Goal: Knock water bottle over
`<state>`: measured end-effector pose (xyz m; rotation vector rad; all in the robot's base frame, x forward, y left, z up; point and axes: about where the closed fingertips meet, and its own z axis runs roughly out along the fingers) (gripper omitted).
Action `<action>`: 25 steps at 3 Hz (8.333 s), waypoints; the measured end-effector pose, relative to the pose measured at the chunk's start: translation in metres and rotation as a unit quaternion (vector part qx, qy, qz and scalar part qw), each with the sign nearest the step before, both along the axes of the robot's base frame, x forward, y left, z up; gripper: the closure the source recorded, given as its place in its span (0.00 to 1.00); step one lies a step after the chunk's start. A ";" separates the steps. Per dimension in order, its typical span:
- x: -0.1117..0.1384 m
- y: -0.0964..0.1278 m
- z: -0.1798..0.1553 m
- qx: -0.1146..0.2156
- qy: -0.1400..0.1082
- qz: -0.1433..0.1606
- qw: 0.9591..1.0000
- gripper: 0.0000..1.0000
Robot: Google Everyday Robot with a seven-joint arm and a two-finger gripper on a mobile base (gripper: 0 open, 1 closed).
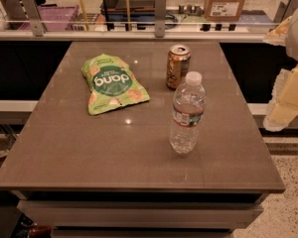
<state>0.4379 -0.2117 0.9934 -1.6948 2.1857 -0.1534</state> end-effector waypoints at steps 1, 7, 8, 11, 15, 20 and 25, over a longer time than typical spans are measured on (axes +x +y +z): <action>0.000 0.000 0.000 0.000 0.000 0.000 1.000 0.00; -0.027 0.038 -0.001 0.284 -0.060 -0.028 0.957 0.00; -0.022 0.048 -0.013 0.336 -0.094 -0.037 0.936 0.00; -0.003 0.075 -0.043 0.453 -0.090 0.032 0.886 0.00; 0.019 0.117 -0.053 0.486 -0.071 0.076 0.867 0.00; 0.026 0.135 -0.049 0.509 -0.075 0.093 0.853 0.87; 0.032 0.117 -0.031 0.446 -0.061 0.065 0.890 1.00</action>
Offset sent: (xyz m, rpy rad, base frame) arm -0.0023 -0.0002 0.0029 0.0529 -0.0004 0.0105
